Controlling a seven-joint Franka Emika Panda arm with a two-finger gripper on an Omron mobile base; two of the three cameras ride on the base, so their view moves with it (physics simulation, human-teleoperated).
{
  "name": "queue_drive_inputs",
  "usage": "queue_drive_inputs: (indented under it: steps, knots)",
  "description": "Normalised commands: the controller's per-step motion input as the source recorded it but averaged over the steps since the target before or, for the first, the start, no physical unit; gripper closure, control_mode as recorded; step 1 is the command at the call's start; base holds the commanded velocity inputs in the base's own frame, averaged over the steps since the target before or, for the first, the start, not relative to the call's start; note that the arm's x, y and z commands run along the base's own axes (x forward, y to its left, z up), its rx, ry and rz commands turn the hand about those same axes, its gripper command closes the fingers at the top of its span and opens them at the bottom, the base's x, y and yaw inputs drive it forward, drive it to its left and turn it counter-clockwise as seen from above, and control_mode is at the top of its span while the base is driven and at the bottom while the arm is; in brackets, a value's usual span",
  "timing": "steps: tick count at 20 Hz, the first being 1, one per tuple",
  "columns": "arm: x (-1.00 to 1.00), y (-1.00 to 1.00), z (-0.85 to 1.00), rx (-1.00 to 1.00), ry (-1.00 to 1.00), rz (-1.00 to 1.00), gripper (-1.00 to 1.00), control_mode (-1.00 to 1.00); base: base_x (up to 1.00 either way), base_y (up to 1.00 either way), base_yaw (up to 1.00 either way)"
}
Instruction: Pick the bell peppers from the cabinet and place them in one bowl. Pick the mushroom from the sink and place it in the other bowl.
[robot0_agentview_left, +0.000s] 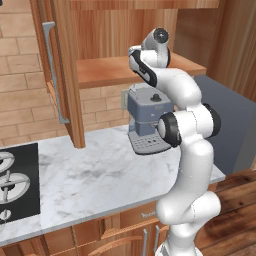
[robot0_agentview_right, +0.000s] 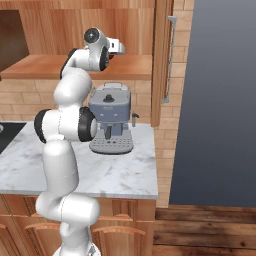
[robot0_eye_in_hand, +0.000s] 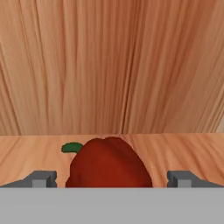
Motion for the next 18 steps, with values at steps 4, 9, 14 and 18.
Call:
queue_drive_inputs:
  steps: [4, 9, 14, 18]
  knots:
    - [0.34, 0.17, -0.17, 0.0, 0.0, 0.0, 1.0, -1.0, 0.0, 0.0, 0.0]
    - [-0.05, 0.09, -0.33, 0.0, 0.1, -0.01, 1.0, -1.0, 0.0, 0.0, 0.0]
    - [-0.02, 0.05, -0.08, 0.0, 0.0, -0.02, 1.0, -1.0, 0.0, 0.0, 0.0]
    - [-0.03, 0.05, 0.13, 0.0, -0.17, -0.05, 1.0, -1.0, 0.0, 0.0, 0.0]
